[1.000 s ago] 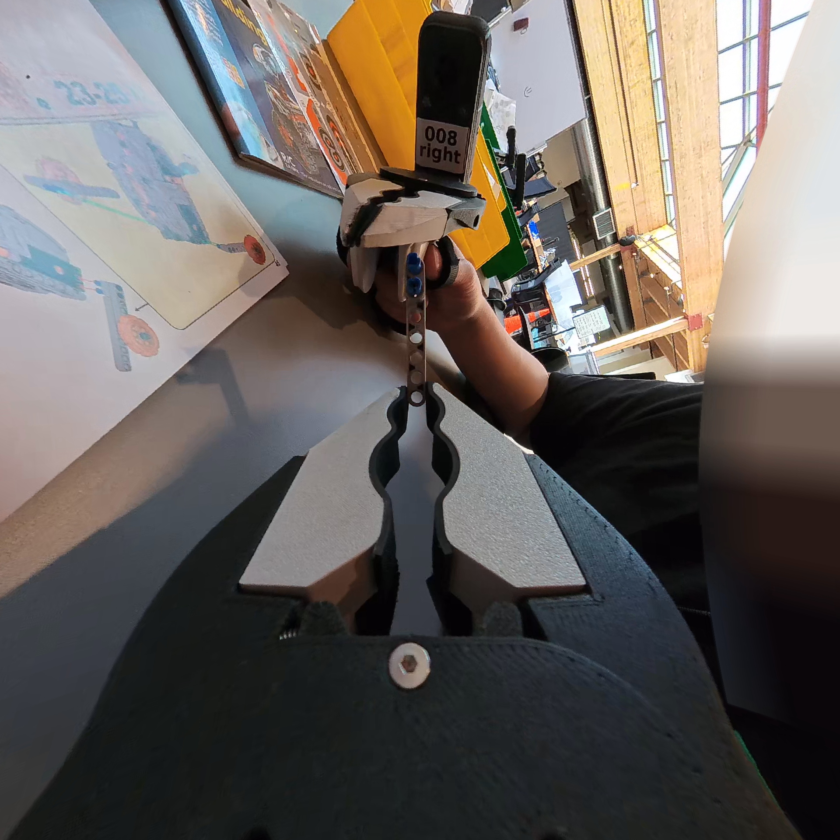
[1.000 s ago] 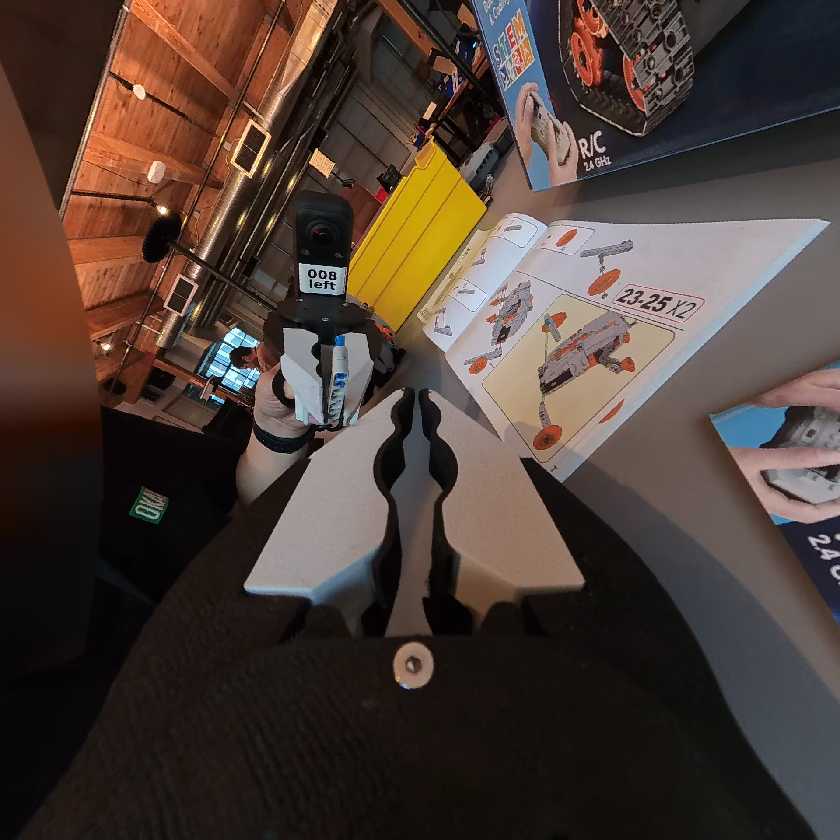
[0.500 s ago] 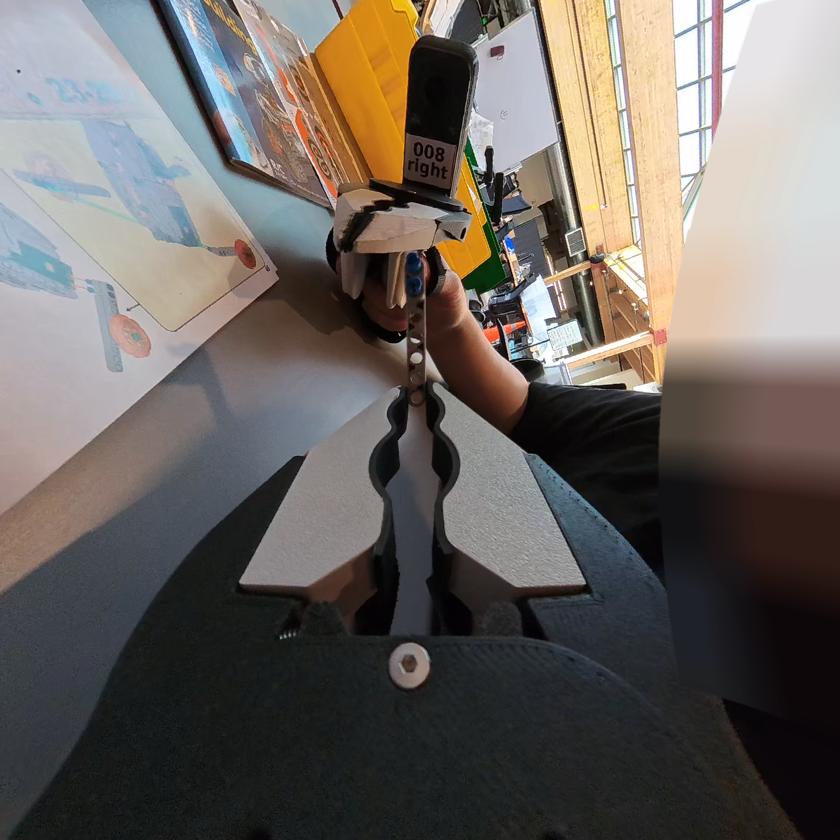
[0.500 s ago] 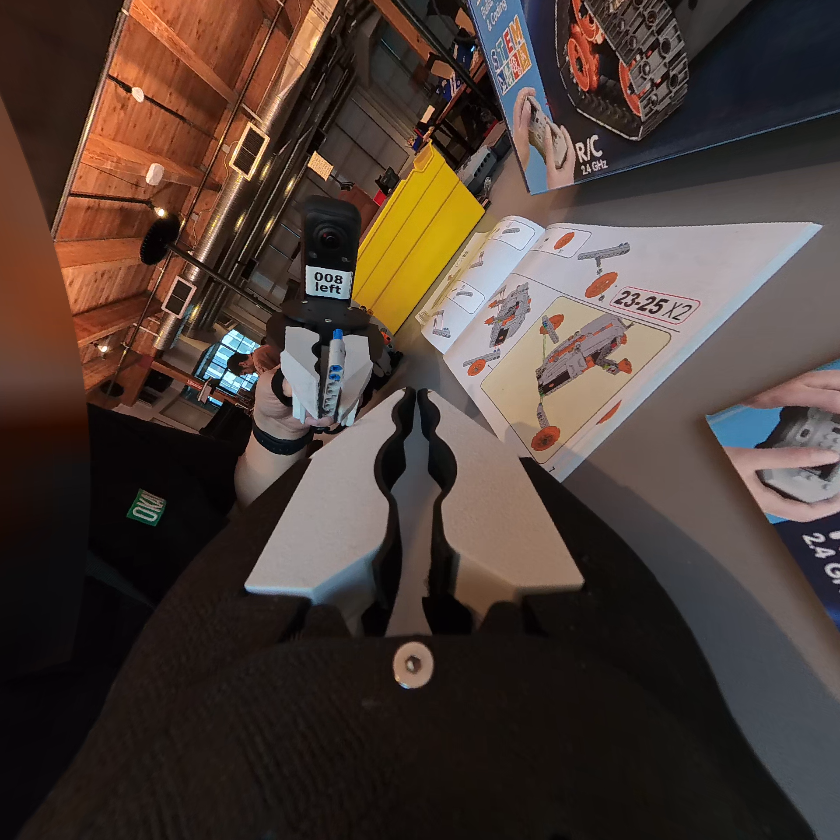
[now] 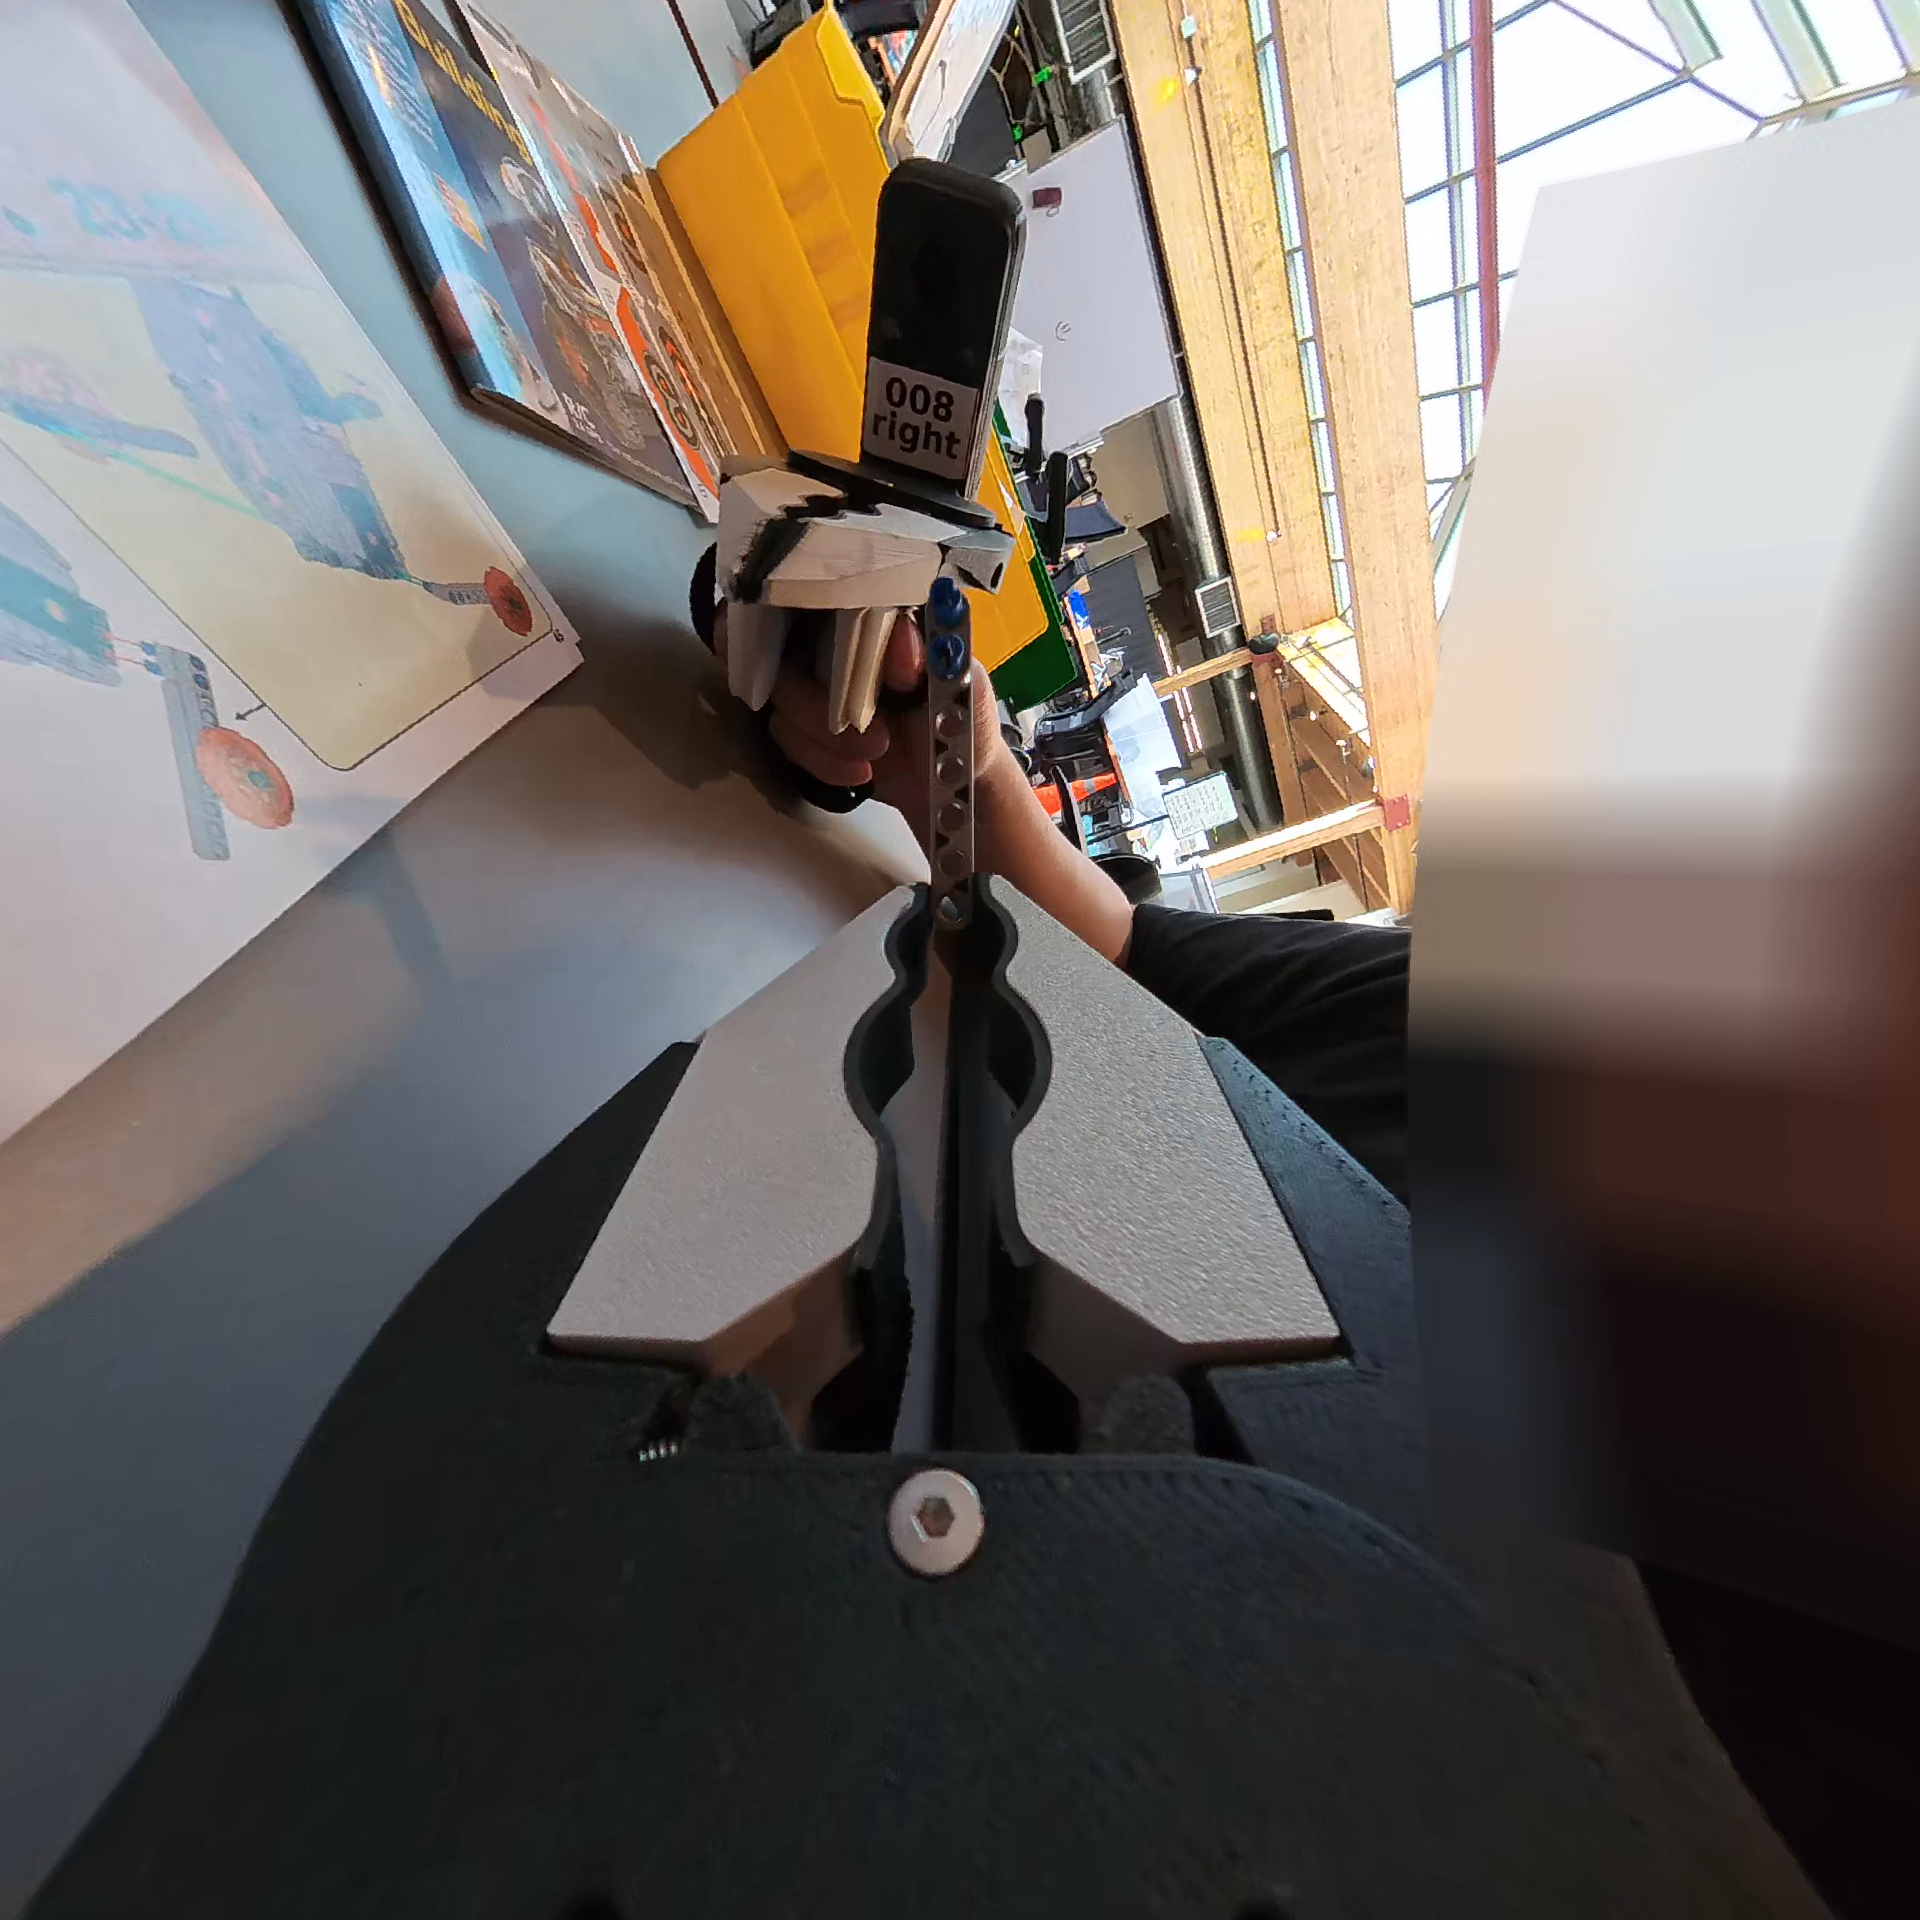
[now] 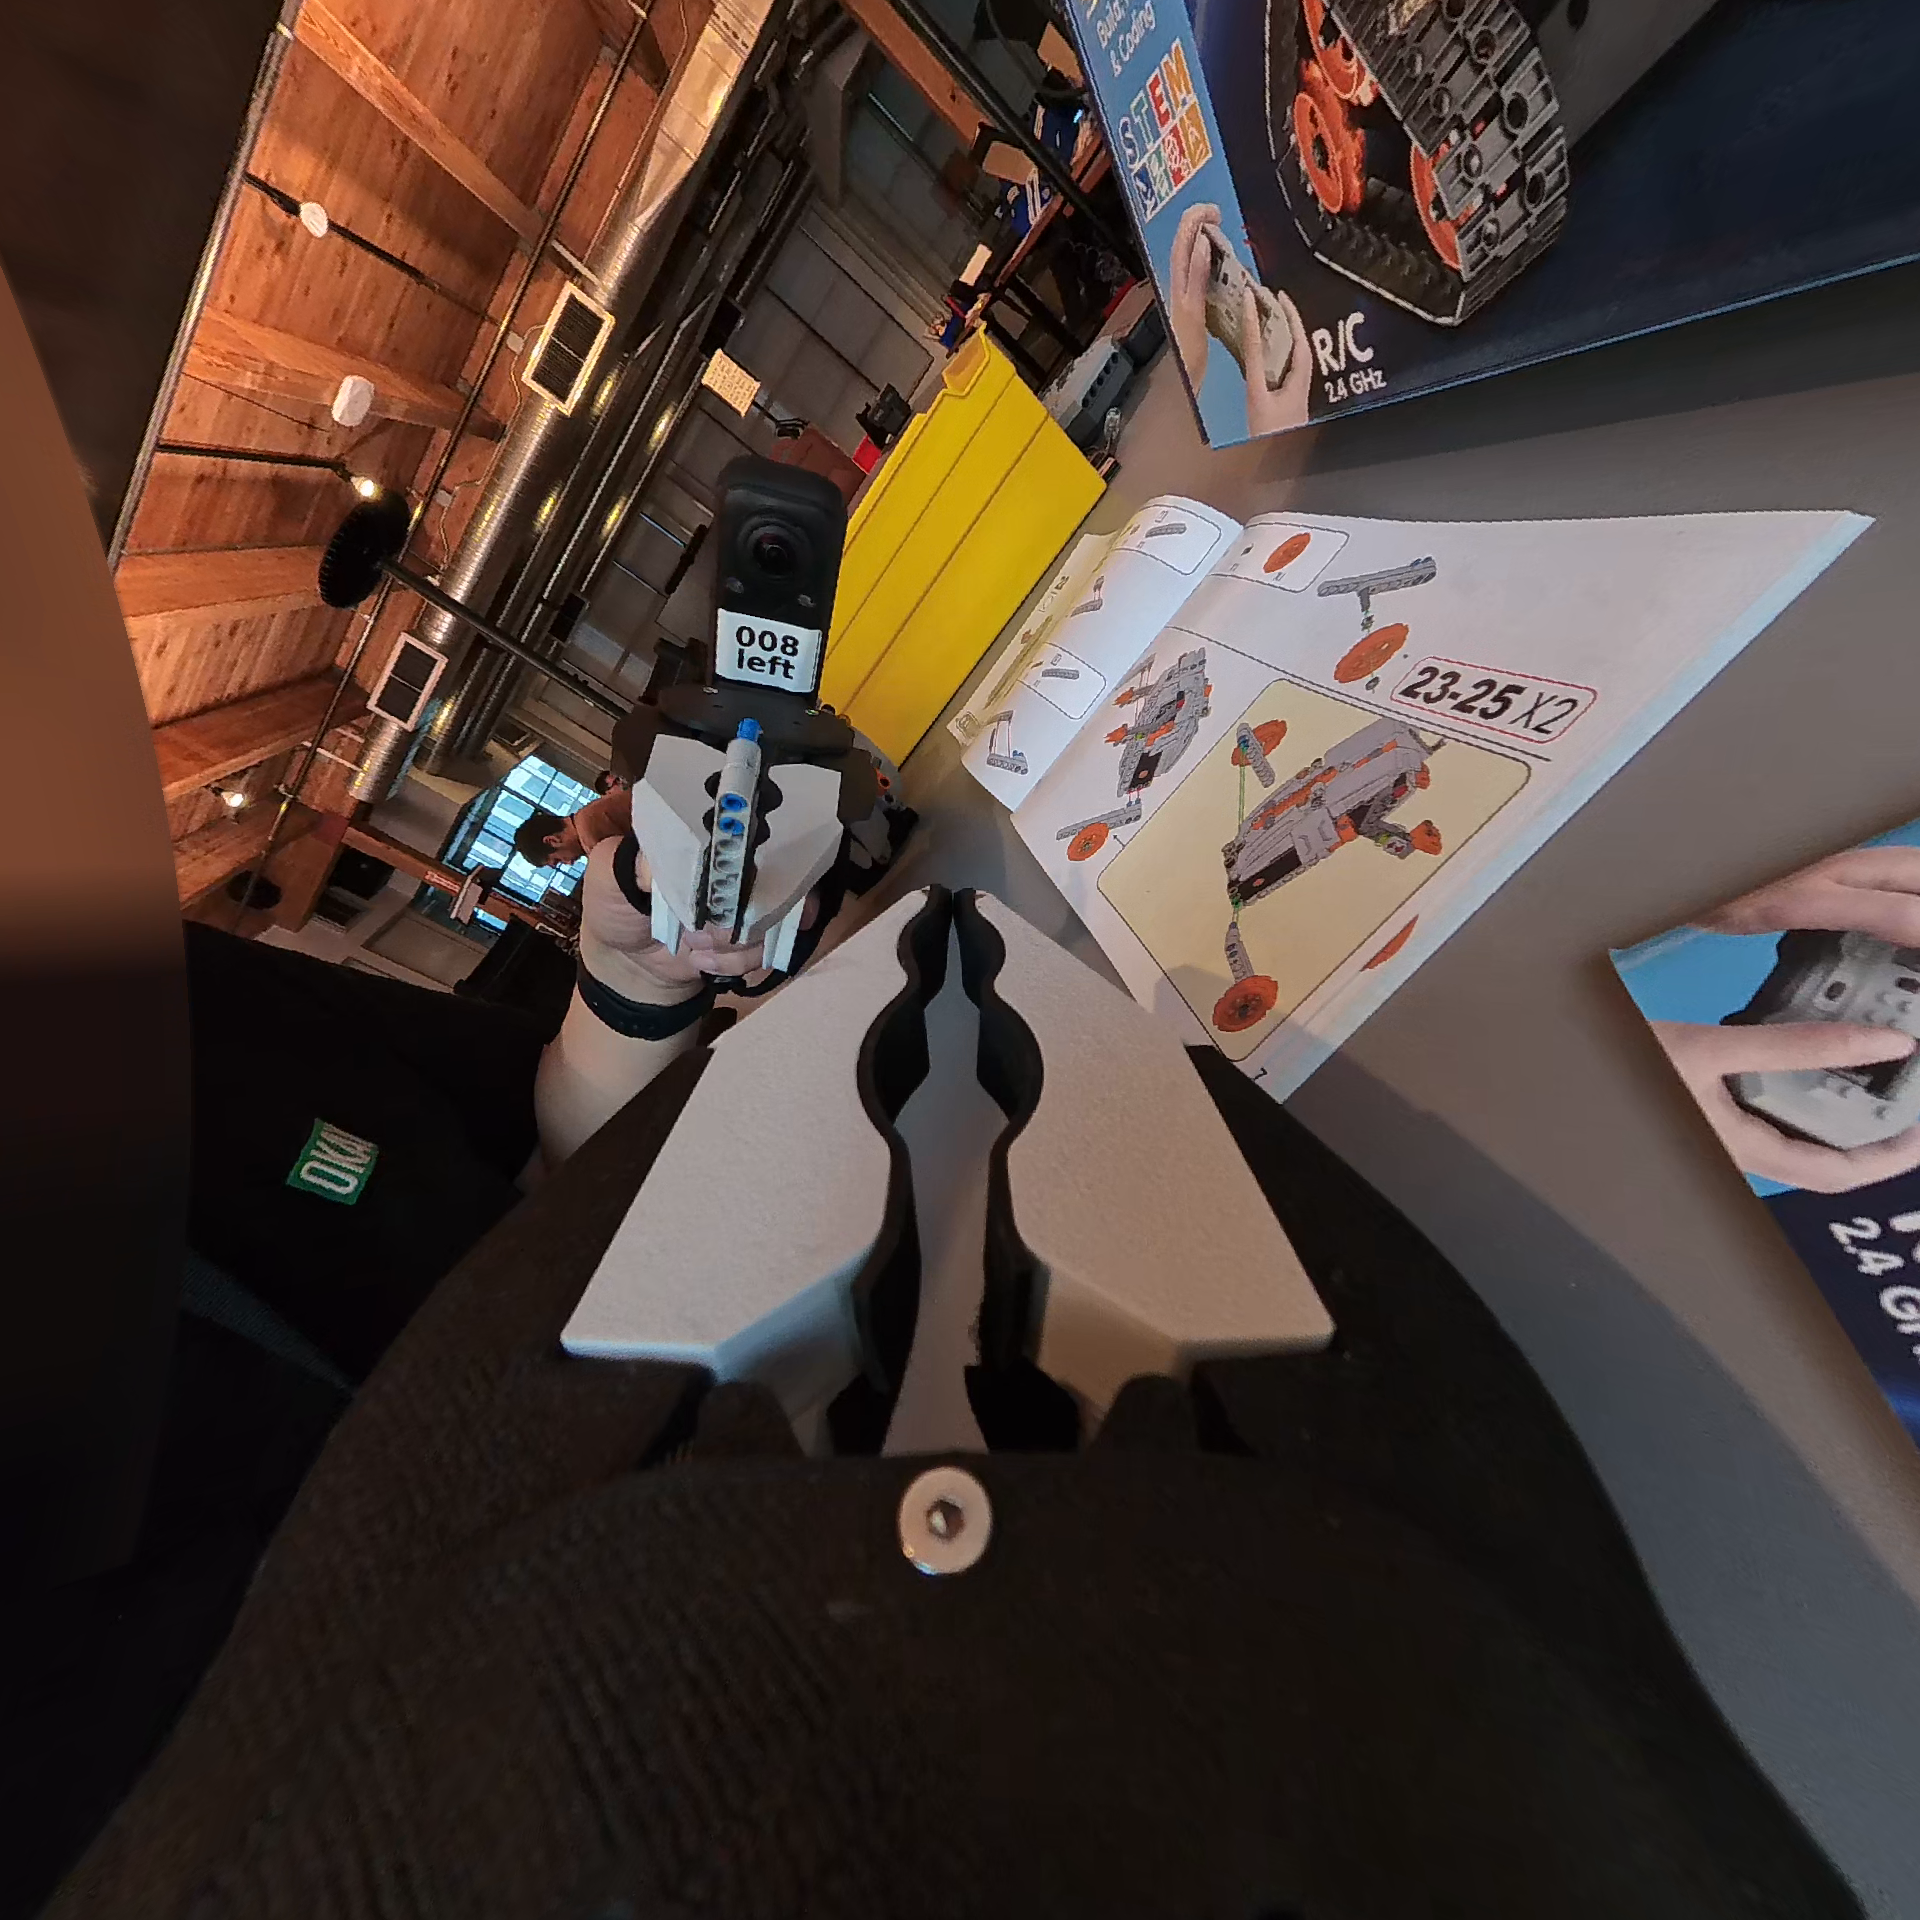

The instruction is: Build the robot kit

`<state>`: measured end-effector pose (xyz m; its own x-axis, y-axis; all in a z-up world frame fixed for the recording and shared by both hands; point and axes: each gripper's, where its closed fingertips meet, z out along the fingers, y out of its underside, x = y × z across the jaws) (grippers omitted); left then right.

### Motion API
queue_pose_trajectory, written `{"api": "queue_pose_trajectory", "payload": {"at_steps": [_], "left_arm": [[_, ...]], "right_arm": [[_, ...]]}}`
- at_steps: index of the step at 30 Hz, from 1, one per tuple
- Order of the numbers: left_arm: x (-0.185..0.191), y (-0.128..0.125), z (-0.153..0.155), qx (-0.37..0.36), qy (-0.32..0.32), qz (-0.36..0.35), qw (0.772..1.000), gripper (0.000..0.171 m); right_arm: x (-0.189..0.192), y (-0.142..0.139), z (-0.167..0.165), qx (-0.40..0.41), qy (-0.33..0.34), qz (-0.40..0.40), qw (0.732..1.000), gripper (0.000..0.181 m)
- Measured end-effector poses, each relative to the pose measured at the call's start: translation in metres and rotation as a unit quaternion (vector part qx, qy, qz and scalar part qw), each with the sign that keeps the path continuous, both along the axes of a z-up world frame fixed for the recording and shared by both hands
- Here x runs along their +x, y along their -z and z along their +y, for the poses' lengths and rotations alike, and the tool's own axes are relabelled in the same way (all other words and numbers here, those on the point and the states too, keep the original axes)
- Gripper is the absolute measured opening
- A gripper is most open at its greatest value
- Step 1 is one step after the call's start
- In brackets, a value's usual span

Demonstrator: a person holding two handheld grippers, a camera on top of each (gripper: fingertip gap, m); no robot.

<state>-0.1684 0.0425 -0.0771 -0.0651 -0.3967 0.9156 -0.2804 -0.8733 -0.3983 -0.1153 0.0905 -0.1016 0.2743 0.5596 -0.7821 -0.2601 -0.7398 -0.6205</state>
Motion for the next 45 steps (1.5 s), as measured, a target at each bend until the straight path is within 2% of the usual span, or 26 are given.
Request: {"api": "queue_pose_trajectory", "payload": {"at_steps": [45], "left_arm": [[-0.0014, -0.0001, 0.0047, -0.012, -0.008, -0.008, 1.000, 0.006]], "right_arm": [[0.0005, 0.0000, 0.0005, 0.000, 0.002, 0.000, 1.000, 0.000]]}}
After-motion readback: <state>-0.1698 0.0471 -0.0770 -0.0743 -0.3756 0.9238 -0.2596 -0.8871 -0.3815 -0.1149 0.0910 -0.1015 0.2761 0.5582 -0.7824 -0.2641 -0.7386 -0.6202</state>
